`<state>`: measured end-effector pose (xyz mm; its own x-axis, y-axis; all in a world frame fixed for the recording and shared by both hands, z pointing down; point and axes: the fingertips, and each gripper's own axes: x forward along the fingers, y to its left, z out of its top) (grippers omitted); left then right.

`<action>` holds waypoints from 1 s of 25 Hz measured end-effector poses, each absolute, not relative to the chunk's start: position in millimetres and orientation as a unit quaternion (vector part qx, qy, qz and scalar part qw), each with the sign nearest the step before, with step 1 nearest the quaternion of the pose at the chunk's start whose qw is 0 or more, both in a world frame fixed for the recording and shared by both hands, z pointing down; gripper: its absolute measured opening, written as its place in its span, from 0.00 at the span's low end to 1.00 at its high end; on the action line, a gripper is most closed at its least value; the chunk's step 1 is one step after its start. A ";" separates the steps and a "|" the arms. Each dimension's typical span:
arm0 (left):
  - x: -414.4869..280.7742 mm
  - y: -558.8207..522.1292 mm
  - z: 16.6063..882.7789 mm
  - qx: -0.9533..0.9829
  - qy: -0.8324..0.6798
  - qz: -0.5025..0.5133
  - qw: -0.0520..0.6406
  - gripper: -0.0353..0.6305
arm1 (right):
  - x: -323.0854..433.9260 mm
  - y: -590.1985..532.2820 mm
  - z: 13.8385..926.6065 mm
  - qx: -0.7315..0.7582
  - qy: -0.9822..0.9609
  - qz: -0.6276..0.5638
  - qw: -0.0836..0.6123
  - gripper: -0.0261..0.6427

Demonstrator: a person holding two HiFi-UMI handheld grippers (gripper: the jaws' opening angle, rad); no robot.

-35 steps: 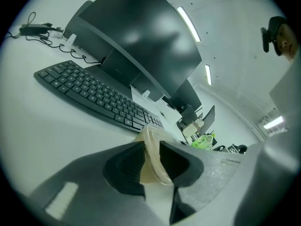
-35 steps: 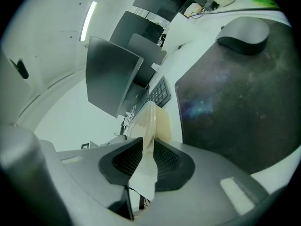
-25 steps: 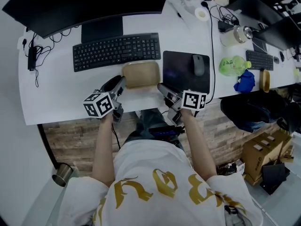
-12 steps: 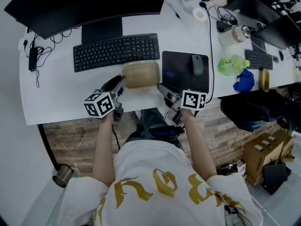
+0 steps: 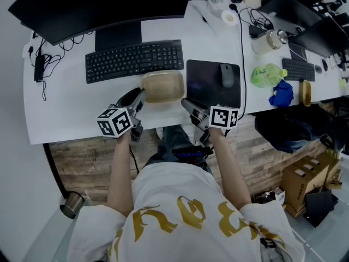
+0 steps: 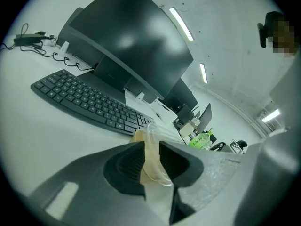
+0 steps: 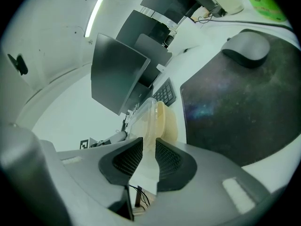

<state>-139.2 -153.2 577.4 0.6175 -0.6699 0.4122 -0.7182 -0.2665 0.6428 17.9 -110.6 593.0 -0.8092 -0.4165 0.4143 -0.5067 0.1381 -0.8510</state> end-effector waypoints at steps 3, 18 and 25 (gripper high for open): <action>-137.7 -152.2 575.2 0.796 -0.437 0.028 0.418 0.19 | 19.4 -109.7 590.1 0.307 -0.756 0.577 0.038 0.18; -135.7 -151.8 542.9 0.804 -0.443 0.008 0.397 0.18 | 23.9 -116.0 551.6 0.310 -0.782 0.540 0.029 0.16; -135.1 -154.0 525.0 0.803 -0.451 0.003 0.389 0.18 | 24.6 -119.1 535.3 0.302 -0.791 0.530 0.035 0.16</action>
<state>-135.1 -154.0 525.0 0.5923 -0.7226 0.3565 -0.7276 -0.2896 0.6219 24.6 -119.1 535.3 -0.8149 -0.4419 0.3751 -0.5151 0.2553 -0.8182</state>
